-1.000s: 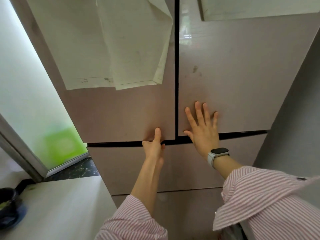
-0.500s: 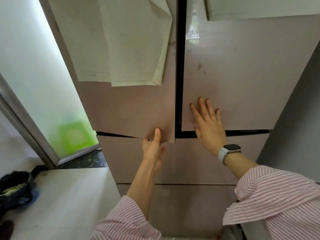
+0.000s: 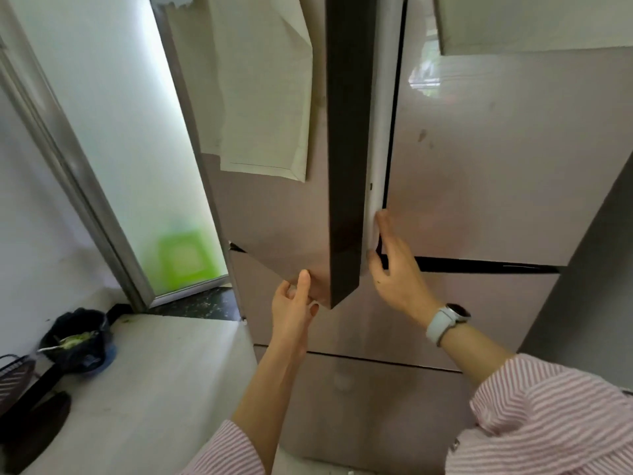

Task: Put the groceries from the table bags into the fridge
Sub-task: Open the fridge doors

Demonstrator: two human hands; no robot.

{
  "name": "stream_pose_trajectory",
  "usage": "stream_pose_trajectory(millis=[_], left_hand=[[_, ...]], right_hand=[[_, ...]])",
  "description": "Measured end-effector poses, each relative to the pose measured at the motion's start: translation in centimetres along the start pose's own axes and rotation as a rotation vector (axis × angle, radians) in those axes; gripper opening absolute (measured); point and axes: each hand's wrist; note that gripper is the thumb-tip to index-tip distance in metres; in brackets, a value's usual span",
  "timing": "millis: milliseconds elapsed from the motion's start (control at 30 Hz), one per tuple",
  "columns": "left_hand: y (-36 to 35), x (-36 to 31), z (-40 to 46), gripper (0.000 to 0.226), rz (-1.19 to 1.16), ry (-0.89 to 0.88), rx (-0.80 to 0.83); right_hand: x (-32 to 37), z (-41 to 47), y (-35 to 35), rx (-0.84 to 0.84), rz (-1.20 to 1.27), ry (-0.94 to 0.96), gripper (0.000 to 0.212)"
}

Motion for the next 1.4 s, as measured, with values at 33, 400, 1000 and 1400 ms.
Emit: stream_pose_trajectory(millis=[33, 400, 1000, 1400], left_hand=[[0.7, -0.1, -0.5, 0.055, 0.05, -0.041, -0.048], [4.7, -1.9, -6.3, 0.054, 0.746, -1.121, -0.555], [14.0, -8.1, -7.1, 0.064, 1.061, -1.064, -0.856], [21.1, -14.7, -2.1, 0.062, 1.354, -0.875, -0.883]], right_hand=[[0.9, -0.6, -1.0, 0.001, 0.076, 0.0, 0.069], [2.6, -5.7, -3.9, -0.025, -0.233, 0.528, 0.057], [10.2, 2.5, -8.0, -0.066, -0.231, 0.717, 0.046], [15.3, 9.1, -13.3, 0.243, -0.386, 0.764, 0.037]])
Point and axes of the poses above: each hand's wrist, its own z-axis towards the middle knuckle, its own y-axis out of the back of the hand, x = y × z, and after that the axes turned 6 degrees about y, right-handed
